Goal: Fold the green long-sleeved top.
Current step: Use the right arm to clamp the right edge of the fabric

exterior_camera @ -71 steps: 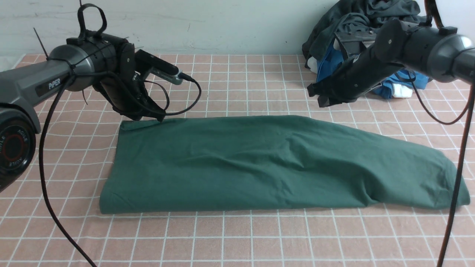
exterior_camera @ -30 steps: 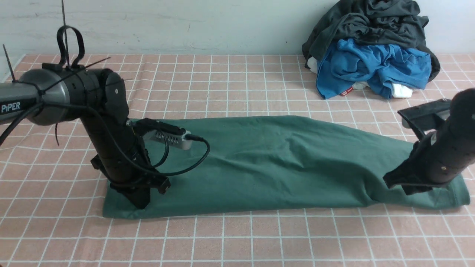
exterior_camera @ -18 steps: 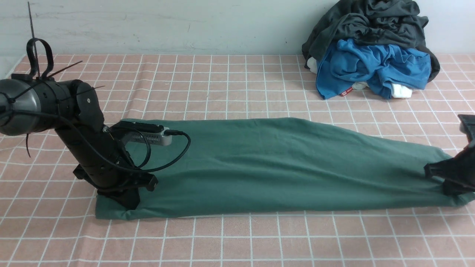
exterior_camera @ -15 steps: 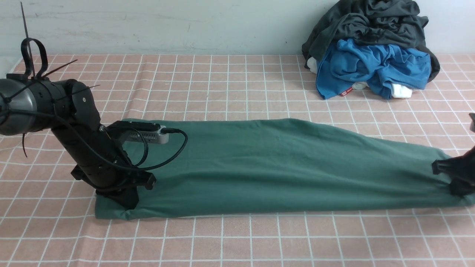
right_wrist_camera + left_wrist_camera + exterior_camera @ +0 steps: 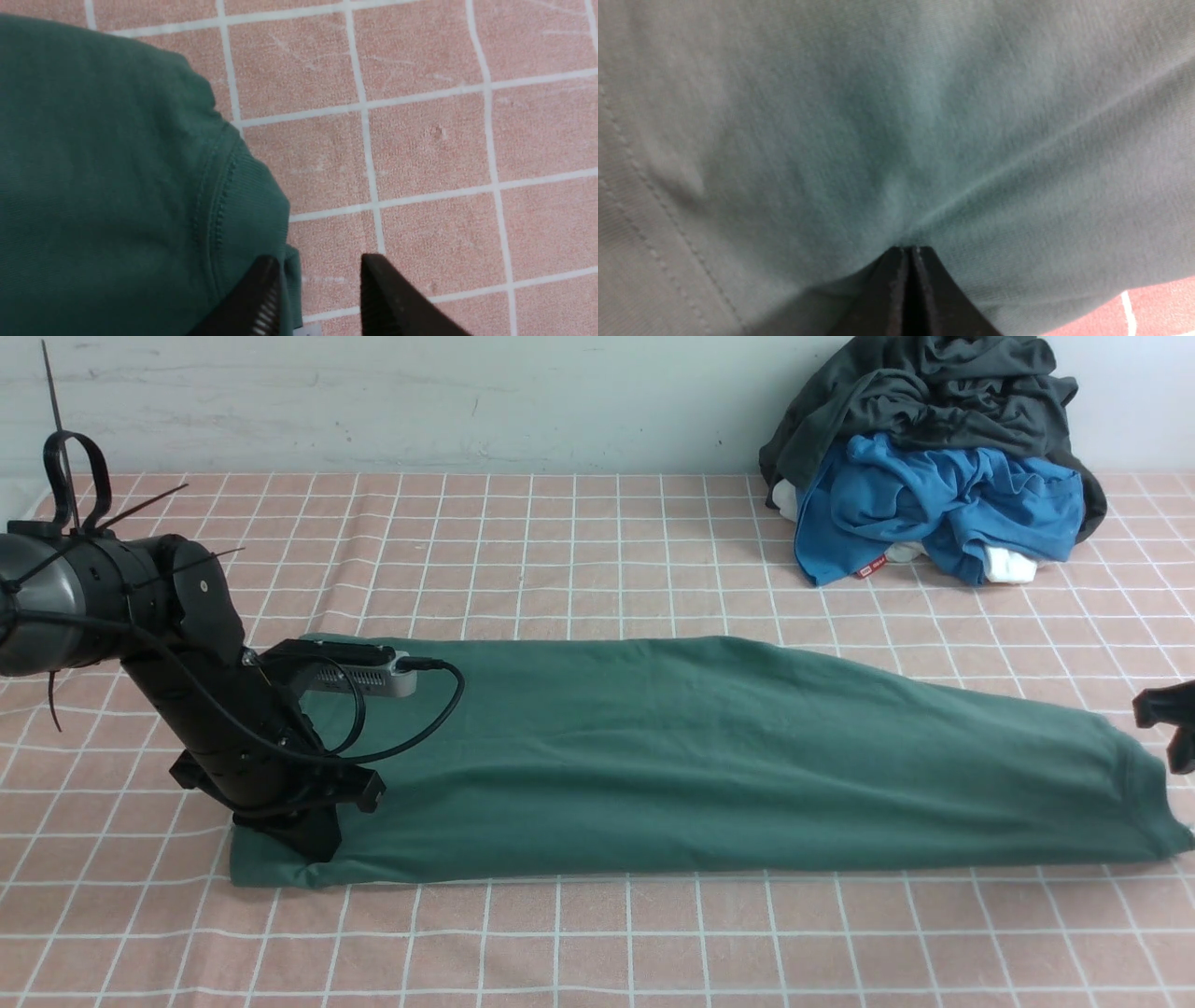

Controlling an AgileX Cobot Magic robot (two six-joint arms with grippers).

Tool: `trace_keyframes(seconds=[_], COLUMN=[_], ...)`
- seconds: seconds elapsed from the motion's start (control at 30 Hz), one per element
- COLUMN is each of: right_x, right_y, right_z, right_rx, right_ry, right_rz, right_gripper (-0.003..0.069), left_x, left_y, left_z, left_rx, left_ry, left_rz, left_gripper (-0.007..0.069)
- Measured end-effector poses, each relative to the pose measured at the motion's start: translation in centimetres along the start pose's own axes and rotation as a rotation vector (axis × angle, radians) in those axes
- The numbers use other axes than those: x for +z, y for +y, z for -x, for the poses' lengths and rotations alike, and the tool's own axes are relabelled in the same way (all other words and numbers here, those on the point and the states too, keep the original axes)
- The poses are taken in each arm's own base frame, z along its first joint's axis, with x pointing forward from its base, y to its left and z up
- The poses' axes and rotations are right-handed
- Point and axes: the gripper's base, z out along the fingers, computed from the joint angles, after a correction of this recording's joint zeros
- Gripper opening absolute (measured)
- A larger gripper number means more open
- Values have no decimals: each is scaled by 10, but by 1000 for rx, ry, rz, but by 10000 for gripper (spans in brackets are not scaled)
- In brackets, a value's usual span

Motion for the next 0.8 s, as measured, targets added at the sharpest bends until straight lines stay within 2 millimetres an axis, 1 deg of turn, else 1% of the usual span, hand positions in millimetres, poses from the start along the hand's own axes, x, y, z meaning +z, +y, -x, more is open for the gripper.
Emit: trace_keyframes(seconds=[0.1, 0.13, 0.17, 0.2, 0.27, 0.3, 0.37, 0.47, 0.5, 0.53, 0.67, 0.77, 0.8], right_x=[12, 16, 16, 23, 32, 36, 36, 36, 36, 36, 36, 36, 36], right_y=[2, 2, 2, 4, 7, 8, 10, 12, 13, 14, 15, 15, 15], right_z=[-2, -3, -3, -5, -7, -8, -7, -7, -6, -6, -6, -6, -6], right_rx=[20, 26, 28, 45, 61, 63, 54, 38, 32, 32, 28, 29, 27], right_ry=[31, 43, 43, 63, 88, 102, 100, 98, 94, 93, 91, 91, 91], right_rz=[12, 18, 19, 33, 57, 70, 94, 117, 133, 135, 150, 153, 154], right_gripper=[440, 474, 482, 532, 583, 595, 599, 589, 568, 568, 466, 369, 318], left_x=[0, 0, 0, 0, 0, 0, 0, 0, 0, 0, 0, 0, 0], left_y=[0, 0, 0, 0, 0, 0, 0, 0, 0, 0, 0, 0, 0], left_z=[0, 0, 0, 0, 0, 0, 0, 0, 0, 0, 0, 0, 0], left_rx=[1, 1, 1, 1, 1, 1, 1, 1, 1, 1, 0, 0, 0], left_ry=[0, 0, 0, 0, 0, 0, 0, 0, 0, 0, 0, 0, 0], left_rz=[0, 0, 0, 0, 0, 0, 0, 0, 0, 0, 0, 0, 0], left_gripper=[-3, -3, -3, -3, -3, -3, -3, -3, -3, -3, -3, -3, -3])
